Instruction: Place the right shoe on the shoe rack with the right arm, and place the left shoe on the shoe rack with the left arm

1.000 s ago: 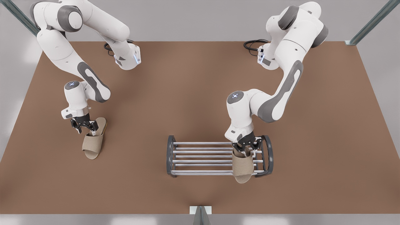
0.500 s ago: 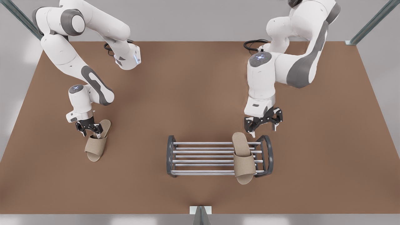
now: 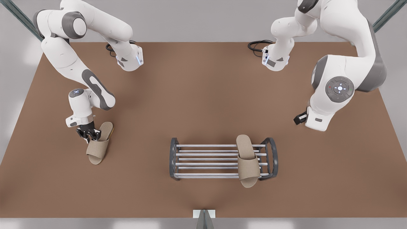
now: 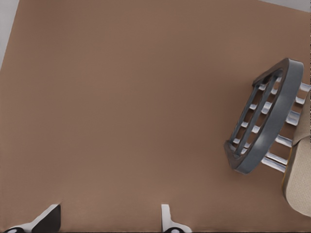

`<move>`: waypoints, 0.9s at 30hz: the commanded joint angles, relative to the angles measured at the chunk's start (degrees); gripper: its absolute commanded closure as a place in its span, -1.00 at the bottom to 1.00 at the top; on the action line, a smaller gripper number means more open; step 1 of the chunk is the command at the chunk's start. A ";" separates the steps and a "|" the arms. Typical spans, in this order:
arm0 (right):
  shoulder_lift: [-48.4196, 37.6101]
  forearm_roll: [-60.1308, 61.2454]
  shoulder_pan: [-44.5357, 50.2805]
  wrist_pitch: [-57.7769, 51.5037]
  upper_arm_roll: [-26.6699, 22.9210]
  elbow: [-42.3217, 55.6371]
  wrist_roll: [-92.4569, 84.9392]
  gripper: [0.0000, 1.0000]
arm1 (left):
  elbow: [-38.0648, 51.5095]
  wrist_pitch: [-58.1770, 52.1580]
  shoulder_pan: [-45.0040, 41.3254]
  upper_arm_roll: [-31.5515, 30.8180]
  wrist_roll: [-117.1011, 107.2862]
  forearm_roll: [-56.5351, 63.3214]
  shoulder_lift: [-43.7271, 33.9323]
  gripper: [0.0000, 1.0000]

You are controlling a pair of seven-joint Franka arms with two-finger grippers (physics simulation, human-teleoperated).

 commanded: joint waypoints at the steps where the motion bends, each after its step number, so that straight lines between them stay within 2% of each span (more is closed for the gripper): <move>1: 0.15 0.00 0.05 -0.05 0.02 0.27 0.08 -0.11 | 0.21 -6.43 -3.13 2.91 22.30 -2.58 -0.61 -1.00; 2: 0.15 0.00 0.05 -0.05 0.02 0.27 -0.01 -0.09 | -0.41 -7.13 -9.28 10.28 26.25 -6.44 -2.98 -1.00; 3: 0.07 0.00 0.05 -0.05 0.02 0.27 -0.01 -0.05 | -0.84 -8.45 -13.51 19.25 30.29 -15.14 -5.79 -1.00; 5: 0.15 0.00 0.05 -0.05 0.02 0.27 -0.01 0.17 | -15.17 3.50 -12.99 19.97 31.27 -15.94 -15.28 -1.00; 6: 0.15 0.00 -0.04 -0.05 0.02 0.44 -0.01 0.41 | -16.14 4.81 -12.72 19.88 31.36 -15.68 -16.42 -1.00; 7: 0.15 0.00 -0.13 -0.05 0.02 0.44 0.08 0.57 | -17.28 5.88 -11.23 19.79 36.27 -15.85 -17.48 -1.00; 9: -0.02 0.00 -0.30 -0.05 0.02 0.44 0.08 0.57 | -13.94 4.65 -9.91 19.88 36.46 -16.03 -14.84 -1.00; 11: -0.55 0.00 -0.65 -0.05 0.10 0.44 0.08 0.57 | -14.12 4.73 -7.10 17.24 36.37 -15.94 -15.02 -1.00; 16: -3.36 0.00 -0.92 -0.40 0.37 0.70 0.26 0.57 | -13.33 4.20 -7.01 17.24 36.81 -15.15 -15.46 -1.00; 17: -5.20 0.00 -0.83 -3.82 0.37 2.11 0.26 0.57 | -13.07 4.64 -7.10 17.33 36.81 -15.24 -14.58 -1.00; 18: -8.37 0.00 -0.65 -11.82 0.37 4.66 0.26 0.57 | -6.04 3.50 -7.27 17.33 36.89 -15.24 -8.70 -1.00; 19: -11.09 0.00 -0.13 -19.72 0.46 7.99 0.35 0.57 | -4.89 2.53 -7.27 17.42 36.63 -15.24 -7.11 -1.00; 21: -17.69 -0.09 0.14 -38.53 0.98 14.85 0.70 0.57 | -4.71 3.94 -6.48 17.68 36.10 -14.89 -7.11 -1.00; 24: -20.41 -0.70 0.05 -59.63 1.95 27.68 0.61 0.57 | -1.73 3.85 -6.13 16.71 35.93 -14.89 -10.01 -1.00; 25: -19.97 -0.70 0.14 -64.30 2.04 31.90 0.70 0.57 | -0.58 3.41 -5.60 17.06 35.93 -15.06 -10.36 -1.00; 27: -20.77 -0.88 1.45 -70.62 5.29 34.80 2.54 0.57 | -1.37 3.85 -6.04 17.24 35.93 -15.06 -9.84 -1.00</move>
